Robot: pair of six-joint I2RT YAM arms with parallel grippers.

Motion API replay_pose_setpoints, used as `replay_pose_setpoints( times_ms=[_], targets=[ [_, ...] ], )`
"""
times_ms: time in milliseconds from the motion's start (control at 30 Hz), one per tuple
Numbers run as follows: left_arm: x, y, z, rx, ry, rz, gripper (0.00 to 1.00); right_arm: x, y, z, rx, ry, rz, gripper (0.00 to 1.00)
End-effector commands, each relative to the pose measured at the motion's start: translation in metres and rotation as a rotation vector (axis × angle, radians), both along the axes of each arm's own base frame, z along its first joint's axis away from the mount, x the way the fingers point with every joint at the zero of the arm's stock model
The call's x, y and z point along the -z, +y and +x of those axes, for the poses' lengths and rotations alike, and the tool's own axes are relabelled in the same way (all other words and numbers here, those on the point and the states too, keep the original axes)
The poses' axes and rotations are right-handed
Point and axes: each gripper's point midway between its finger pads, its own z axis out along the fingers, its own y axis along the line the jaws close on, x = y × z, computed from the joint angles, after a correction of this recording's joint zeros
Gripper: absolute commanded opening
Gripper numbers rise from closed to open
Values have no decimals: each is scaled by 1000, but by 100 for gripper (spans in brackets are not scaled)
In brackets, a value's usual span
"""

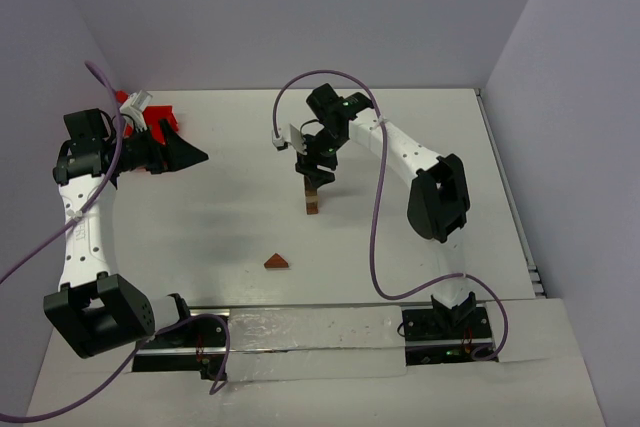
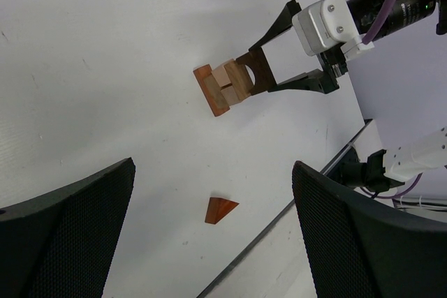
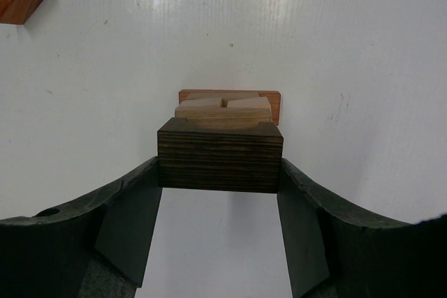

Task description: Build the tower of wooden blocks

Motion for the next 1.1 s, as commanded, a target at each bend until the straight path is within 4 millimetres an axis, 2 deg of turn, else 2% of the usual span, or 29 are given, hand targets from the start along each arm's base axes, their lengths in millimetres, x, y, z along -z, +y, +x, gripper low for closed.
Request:
replay_pose_setpoints(
  times_ms=[0, 433, 1067],
  targets=[
    [-19, 0, 4, 22, -73, 22, 99, -9, 5, 0, -24, -11, 15, 33],
    [-19, 0, 4, 21, -75, 23, 99, -4, 4, 0, -21, -6, 8, 41],
    [-20, -1, 3, 25, -78, 23, 99, -2, 4, -1, -21, 7, 4, 42]
  ],
)
